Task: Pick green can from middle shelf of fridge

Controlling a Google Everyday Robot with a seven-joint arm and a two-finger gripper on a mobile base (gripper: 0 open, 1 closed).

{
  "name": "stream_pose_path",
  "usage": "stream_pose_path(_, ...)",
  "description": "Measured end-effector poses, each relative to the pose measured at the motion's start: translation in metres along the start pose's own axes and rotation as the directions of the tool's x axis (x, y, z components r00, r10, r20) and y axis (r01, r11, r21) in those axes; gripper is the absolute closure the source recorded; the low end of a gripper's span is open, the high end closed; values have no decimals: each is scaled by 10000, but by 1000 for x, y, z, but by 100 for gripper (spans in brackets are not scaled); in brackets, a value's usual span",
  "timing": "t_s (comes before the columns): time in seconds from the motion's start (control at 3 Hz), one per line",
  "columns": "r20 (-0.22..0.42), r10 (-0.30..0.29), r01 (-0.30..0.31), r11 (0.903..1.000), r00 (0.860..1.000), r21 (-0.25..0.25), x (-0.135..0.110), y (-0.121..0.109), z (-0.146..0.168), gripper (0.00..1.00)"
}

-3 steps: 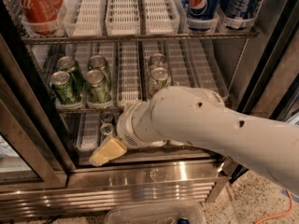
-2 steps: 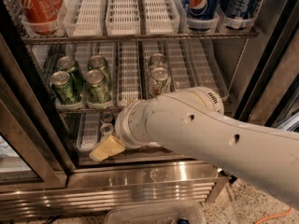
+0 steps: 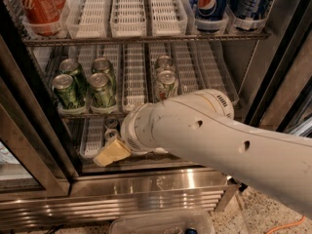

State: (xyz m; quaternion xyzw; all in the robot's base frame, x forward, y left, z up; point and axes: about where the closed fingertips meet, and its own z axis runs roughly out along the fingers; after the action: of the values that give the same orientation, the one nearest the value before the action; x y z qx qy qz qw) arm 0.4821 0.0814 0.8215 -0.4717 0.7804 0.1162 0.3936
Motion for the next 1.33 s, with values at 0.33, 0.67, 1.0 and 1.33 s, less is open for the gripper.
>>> stream_pose_path(0.33, 321, 645, -632, 9972, 9974, -396, -1, 5, 14, 0)
stream_pose_path(0.67, 937, 1507, -1419, 9854, 9841, -942, -10, 9, 42, 0)
stream_pose_path(1.0, 1881, 1929, -1772, 9794, 9630, -972, -24, 8, 63, 0)
stream_pose_path(1.33, 2693, 1990, -1936, 9800, 9423, -466, -36, 1, 71, 0)
